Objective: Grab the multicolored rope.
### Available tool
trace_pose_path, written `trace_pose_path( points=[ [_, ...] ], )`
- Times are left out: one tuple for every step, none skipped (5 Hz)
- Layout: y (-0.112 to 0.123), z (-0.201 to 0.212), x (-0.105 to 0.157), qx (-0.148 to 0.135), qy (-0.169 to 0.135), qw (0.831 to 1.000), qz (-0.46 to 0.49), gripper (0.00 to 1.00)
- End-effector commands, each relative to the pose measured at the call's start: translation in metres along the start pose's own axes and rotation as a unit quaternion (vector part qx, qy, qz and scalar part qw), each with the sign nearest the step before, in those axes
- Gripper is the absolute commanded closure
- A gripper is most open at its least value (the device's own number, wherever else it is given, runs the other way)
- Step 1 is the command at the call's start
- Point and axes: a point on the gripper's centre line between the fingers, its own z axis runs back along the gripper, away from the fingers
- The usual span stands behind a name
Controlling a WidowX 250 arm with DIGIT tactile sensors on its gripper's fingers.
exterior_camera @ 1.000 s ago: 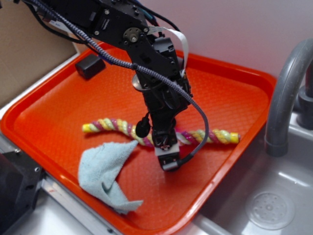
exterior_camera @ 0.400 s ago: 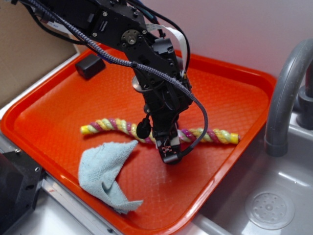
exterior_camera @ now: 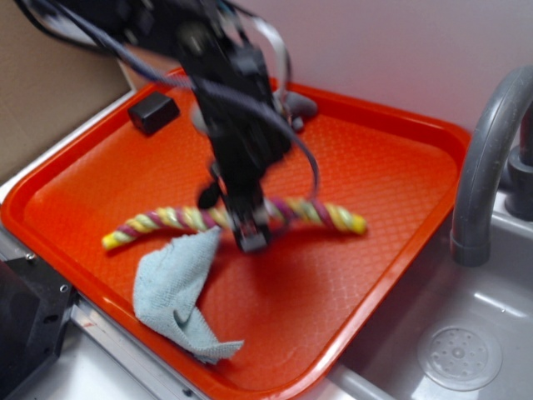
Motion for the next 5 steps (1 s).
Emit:
trace_pose_path(
  points=[
    [0.066,0.102,-0.007,0.044,-0.016,0.977,0.210,1.00],
    [0.077,0.141,-0.025,0.061,-0.010,0.954,0.294,1.00],
    [0.074,0.164,-0.036,0.039,-0.019,0.931,0.363,1.00],
    [0.065,0.161,-0.034,0.038,-0.023,0.915,0.400,1.00],
    [0.066,0.155,-0.034,0.034,-0.007,0.920,0.390,1.00]
  ],
)
